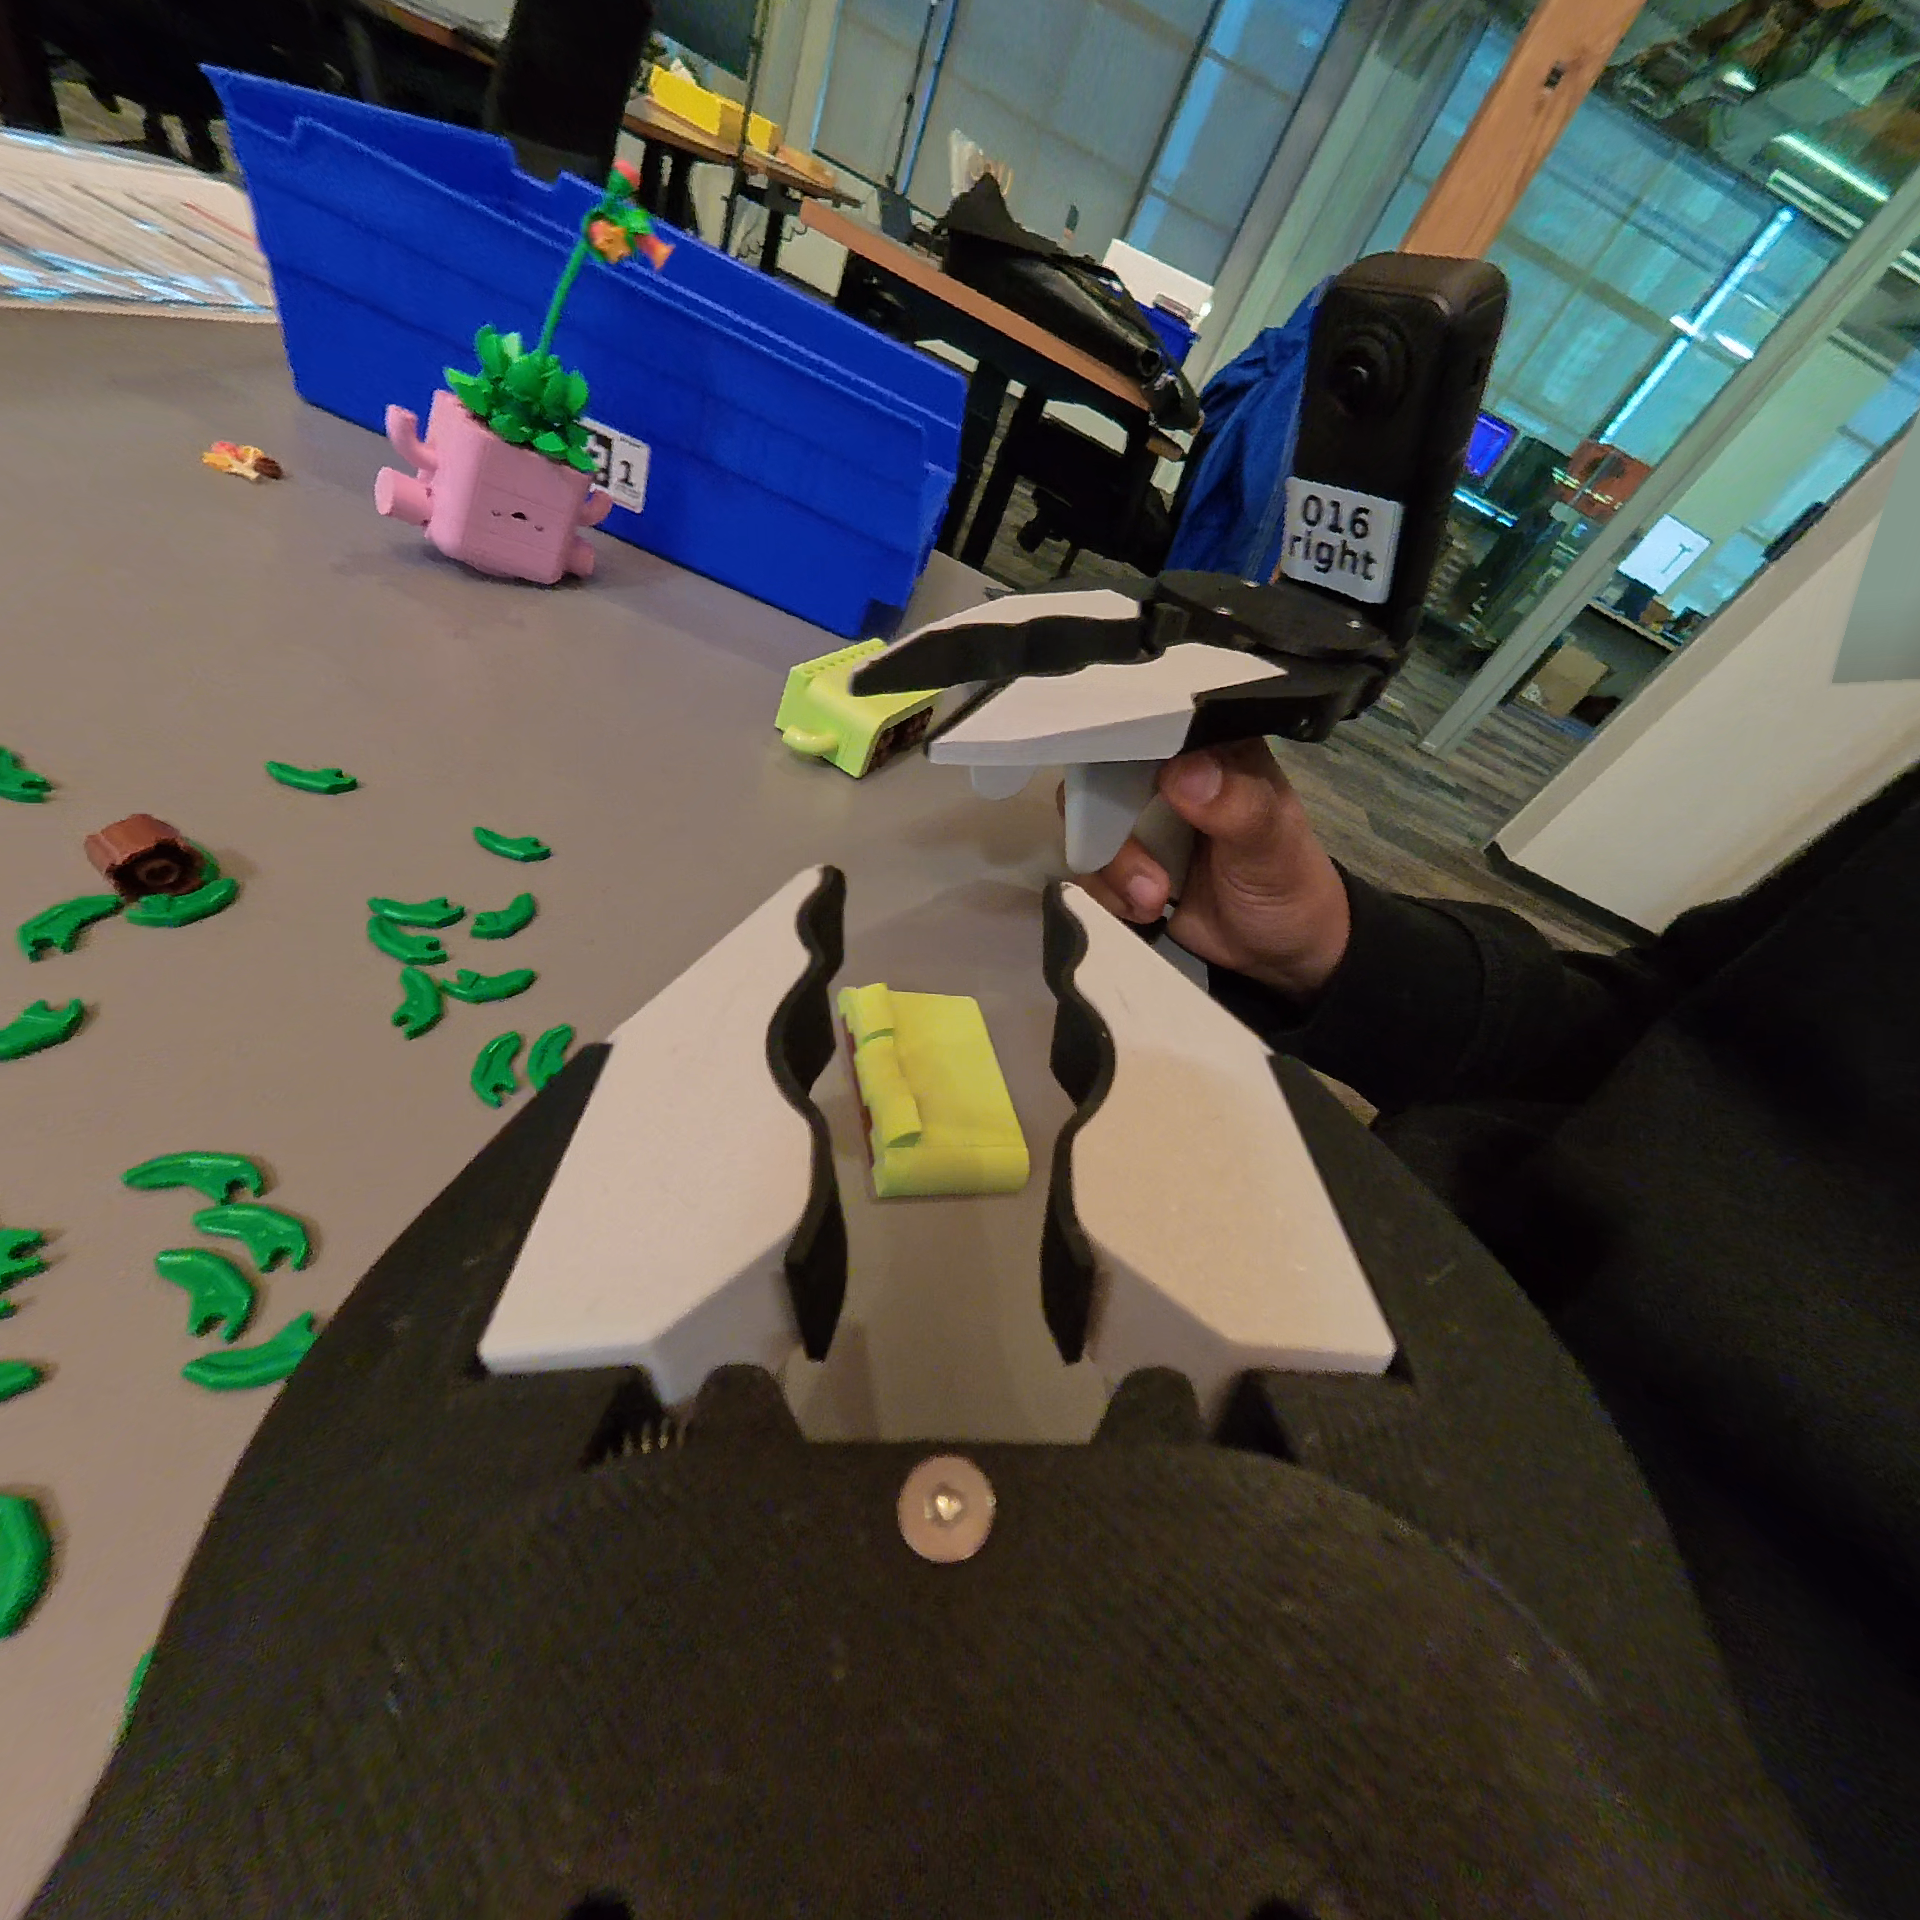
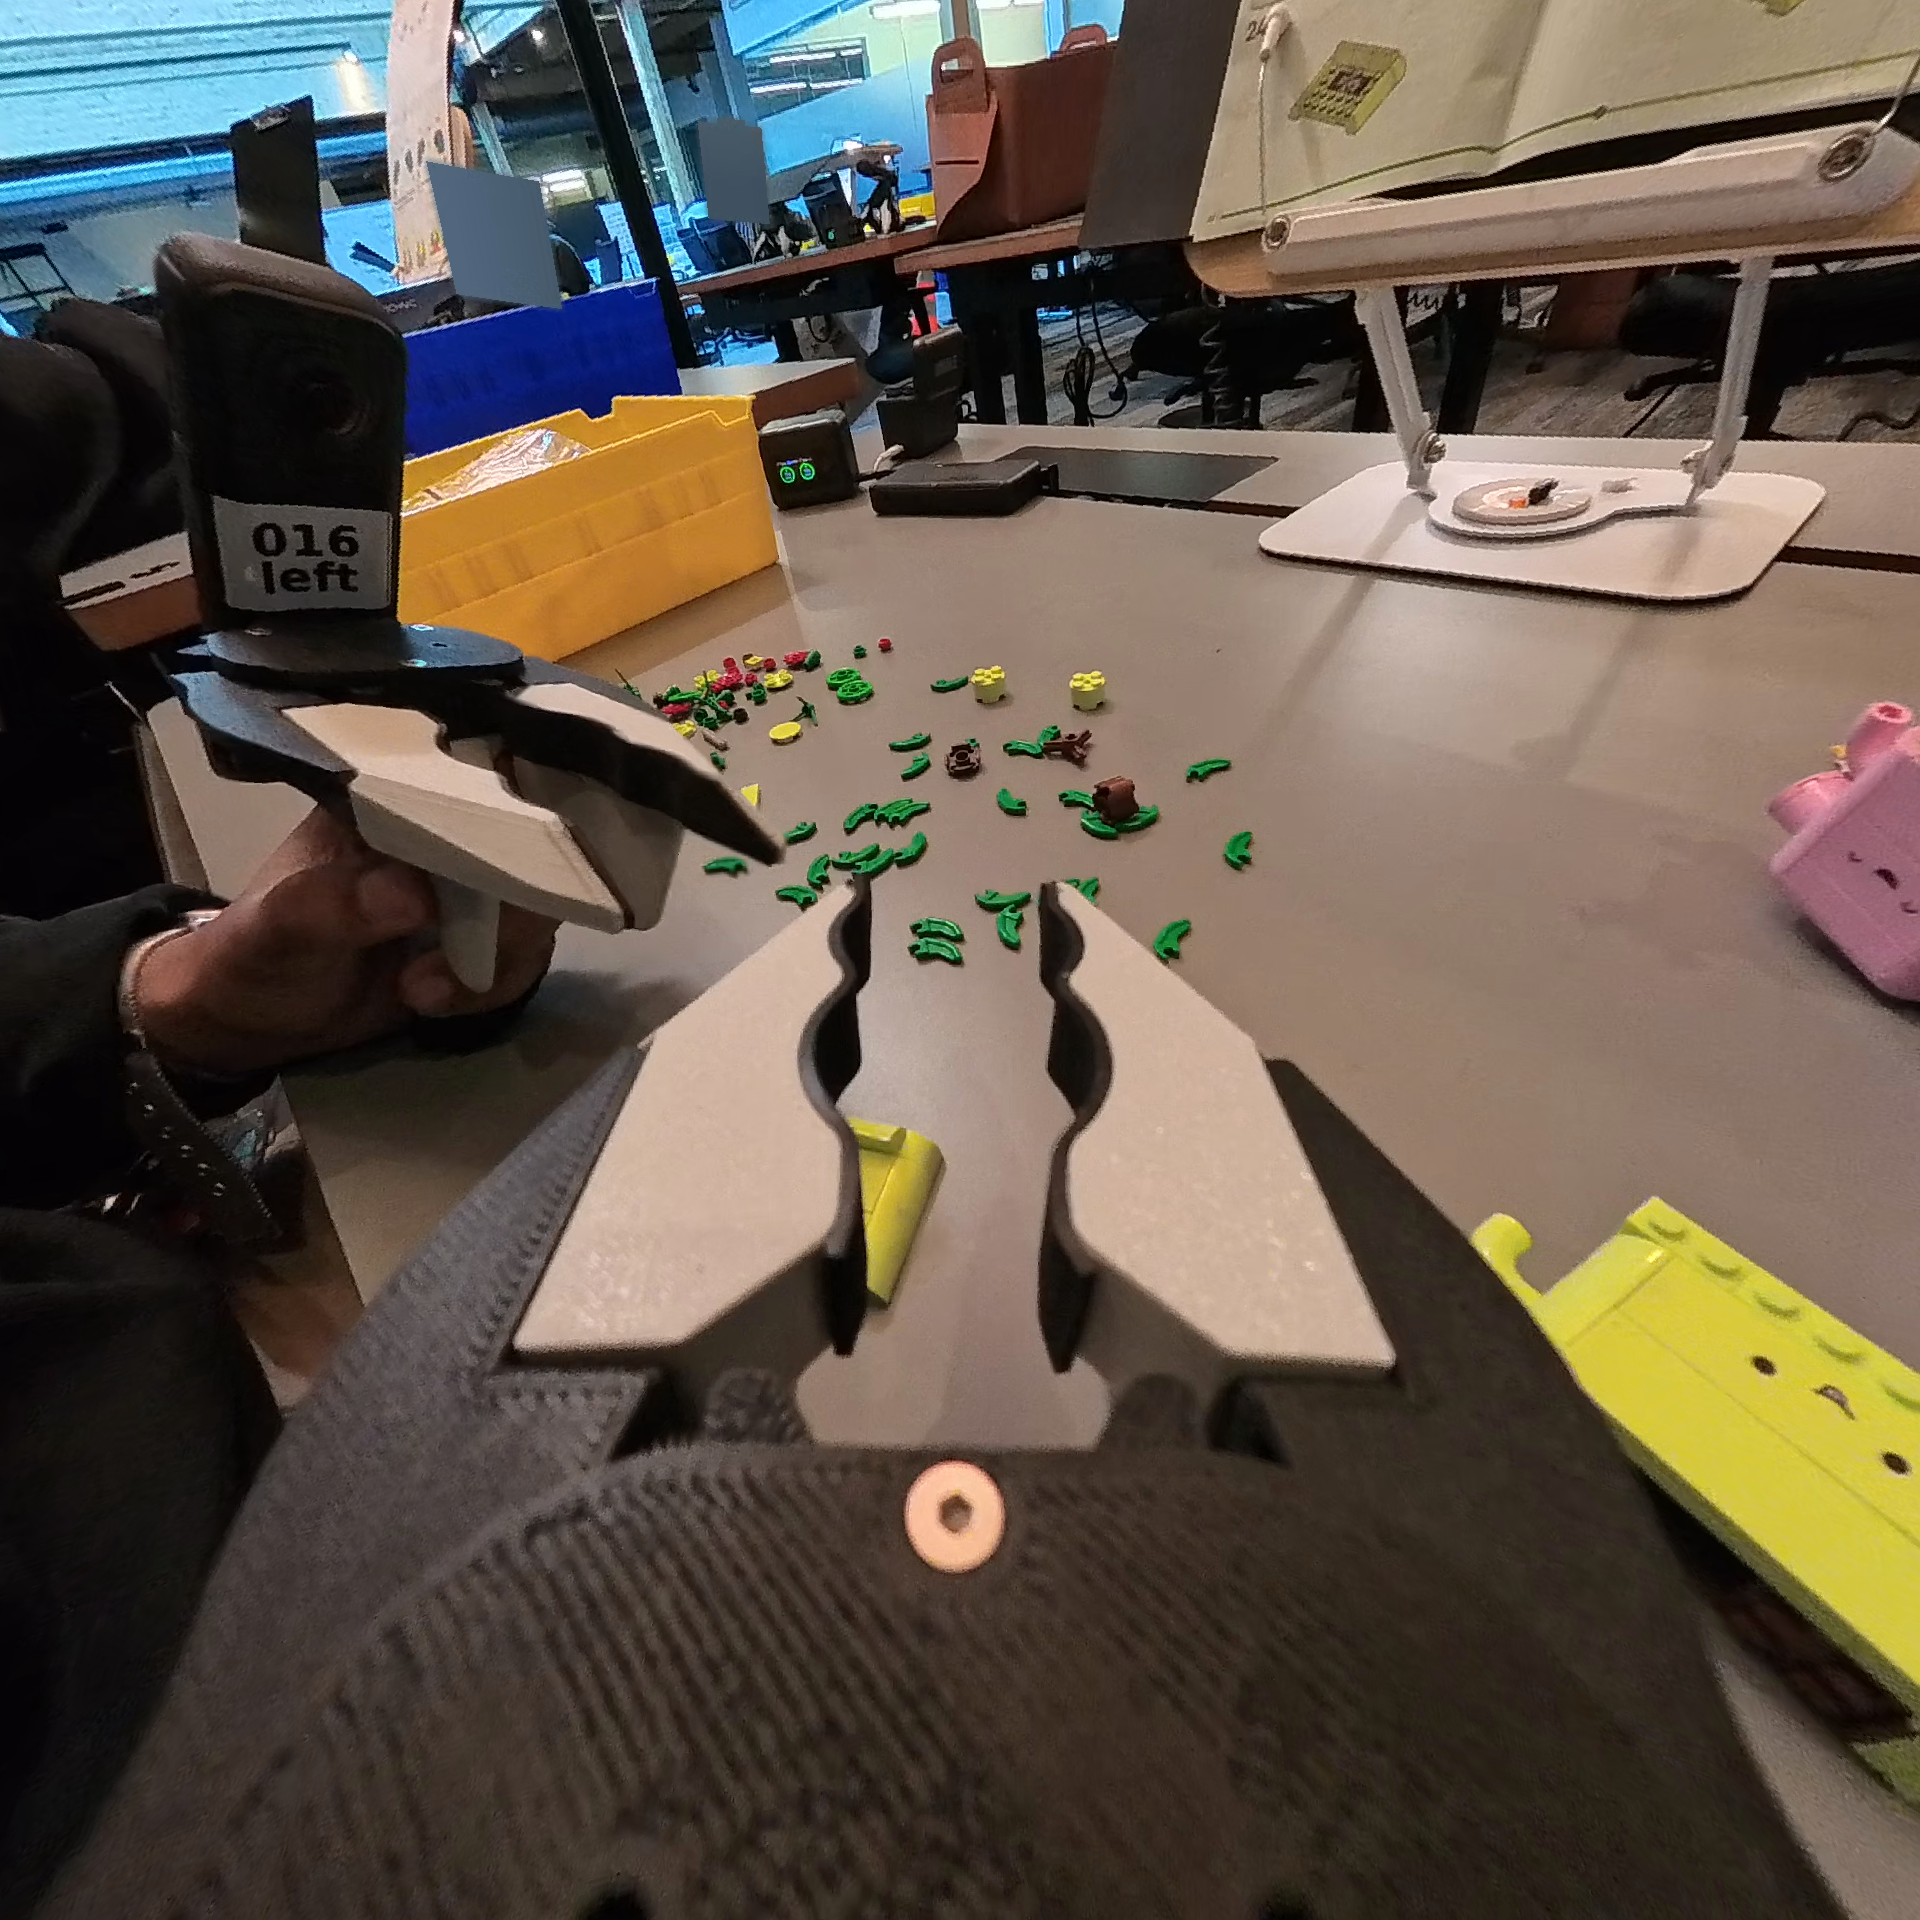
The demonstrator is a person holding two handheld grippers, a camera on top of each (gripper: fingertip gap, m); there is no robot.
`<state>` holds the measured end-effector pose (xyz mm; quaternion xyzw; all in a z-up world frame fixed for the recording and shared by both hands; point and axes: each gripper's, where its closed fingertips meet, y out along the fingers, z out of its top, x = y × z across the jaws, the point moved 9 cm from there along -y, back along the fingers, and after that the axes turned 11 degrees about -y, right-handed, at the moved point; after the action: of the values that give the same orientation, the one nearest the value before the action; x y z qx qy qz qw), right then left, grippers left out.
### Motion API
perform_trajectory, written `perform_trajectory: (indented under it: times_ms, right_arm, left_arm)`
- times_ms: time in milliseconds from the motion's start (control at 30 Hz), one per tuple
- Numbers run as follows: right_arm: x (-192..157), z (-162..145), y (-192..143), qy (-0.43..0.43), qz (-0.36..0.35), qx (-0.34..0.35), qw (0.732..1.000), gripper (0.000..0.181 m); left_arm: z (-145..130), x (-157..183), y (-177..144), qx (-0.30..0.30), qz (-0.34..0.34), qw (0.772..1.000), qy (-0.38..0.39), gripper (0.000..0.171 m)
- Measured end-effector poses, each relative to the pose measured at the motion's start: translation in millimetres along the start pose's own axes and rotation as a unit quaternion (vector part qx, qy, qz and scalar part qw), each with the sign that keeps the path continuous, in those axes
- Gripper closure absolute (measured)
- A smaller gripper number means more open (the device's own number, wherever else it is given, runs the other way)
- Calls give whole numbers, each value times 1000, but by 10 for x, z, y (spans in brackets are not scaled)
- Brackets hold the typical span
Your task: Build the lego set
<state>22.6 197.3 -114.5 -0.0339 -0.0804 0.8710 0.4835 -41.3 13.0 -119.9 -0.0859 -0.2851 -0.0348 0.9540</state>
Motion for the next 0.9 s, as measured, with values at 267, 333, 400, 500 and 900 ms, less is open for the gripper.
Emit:
perform_trajectory:
  times_ms: [267, 333, 400, 500, 900]
  right_arm:
    - [519, 1047, 416, -96, -162, 38, 981, 130]
    - [788, 1478, 674, -110, -195, 74, 972, 125]
    - [1159, 1723, 975, -98, -241, 114, 959, 126]
    - [1784, 1710, 1472, -54, -288, 81, 953, 129]
    - [2555, 1364, 2121, -49, -308, 42, 949, 147]
  left_arm:
    - [1076, -360, 184, -14, 217, 973, 74, 67]
    - [1724, -502, 229, 41, 304, 940, 151, 59]
    - [2283, -723, 330, 95, 357, 908, 197, 61]
    - [2785, -1251, 555, 135, 417, 878, 190, 71]
    - [3113, -2113, 1189, 118, 490, 827, 248, 73]
